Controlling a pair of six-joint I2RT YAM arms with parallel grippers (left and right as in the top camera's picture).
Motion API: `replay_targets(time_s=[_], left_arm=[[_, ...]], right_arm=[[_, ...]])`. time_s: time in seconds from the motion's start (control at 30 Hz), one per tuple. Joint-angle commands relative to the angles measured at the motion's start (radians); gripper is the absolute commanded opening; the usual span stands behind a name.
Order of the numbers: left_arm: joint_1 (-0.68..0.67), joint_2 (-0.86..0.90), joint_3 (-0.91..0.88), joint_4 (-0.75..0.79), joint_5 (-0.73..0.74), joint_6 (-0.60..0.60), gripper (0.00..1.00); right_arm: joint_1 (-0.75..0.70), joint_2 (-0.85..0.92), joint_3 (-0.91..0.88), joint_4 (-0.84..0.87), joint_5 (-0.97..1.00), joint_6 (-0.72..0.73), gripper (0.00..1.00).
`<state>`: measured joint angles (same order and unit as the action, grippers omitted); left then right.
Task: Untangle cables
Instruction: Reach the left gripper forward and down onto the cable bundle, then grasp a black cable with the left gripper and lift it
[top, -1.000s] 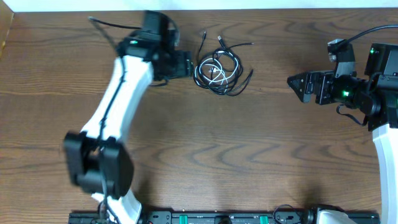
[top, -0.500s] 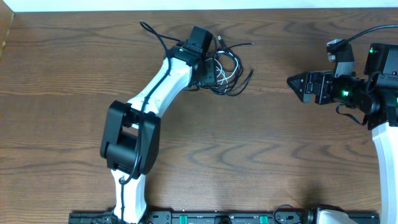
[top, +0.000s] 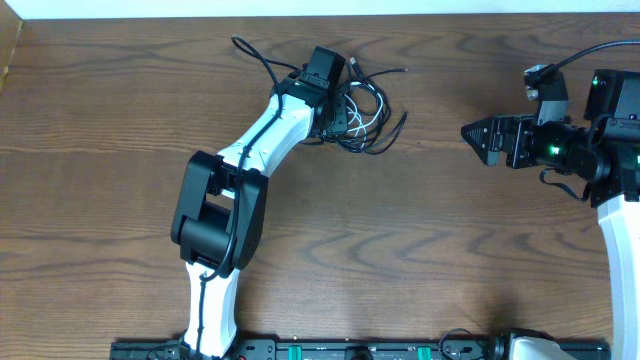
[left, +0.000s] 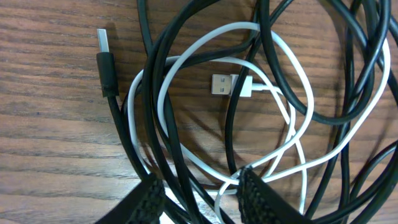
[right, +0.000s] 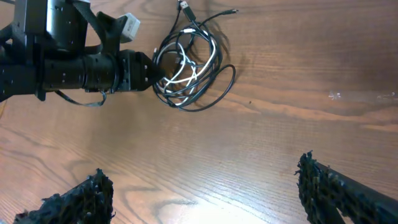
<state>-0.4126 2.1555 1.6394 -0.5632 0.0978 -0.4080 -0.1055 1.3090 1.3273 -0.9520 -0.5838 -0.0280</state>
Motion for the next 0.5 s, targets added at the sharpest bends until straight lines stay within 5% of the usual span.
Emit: replay_targets(time_s=[0.0, 0.47], left_arm=[[0.003, 0.013, 0.015, 0.003, -0.021, -0.002, 0.37], [0.002, 0.016, -0.010, 0.028, -0.021, -0.034, 0.31]], right_arm=[[0.008, 0.002, 0.017, -0.002, -0.010, 0.013, 0.93], [0.008, 0.002, 0.017, -0.010, -0.010, 0.013, 0.93]])
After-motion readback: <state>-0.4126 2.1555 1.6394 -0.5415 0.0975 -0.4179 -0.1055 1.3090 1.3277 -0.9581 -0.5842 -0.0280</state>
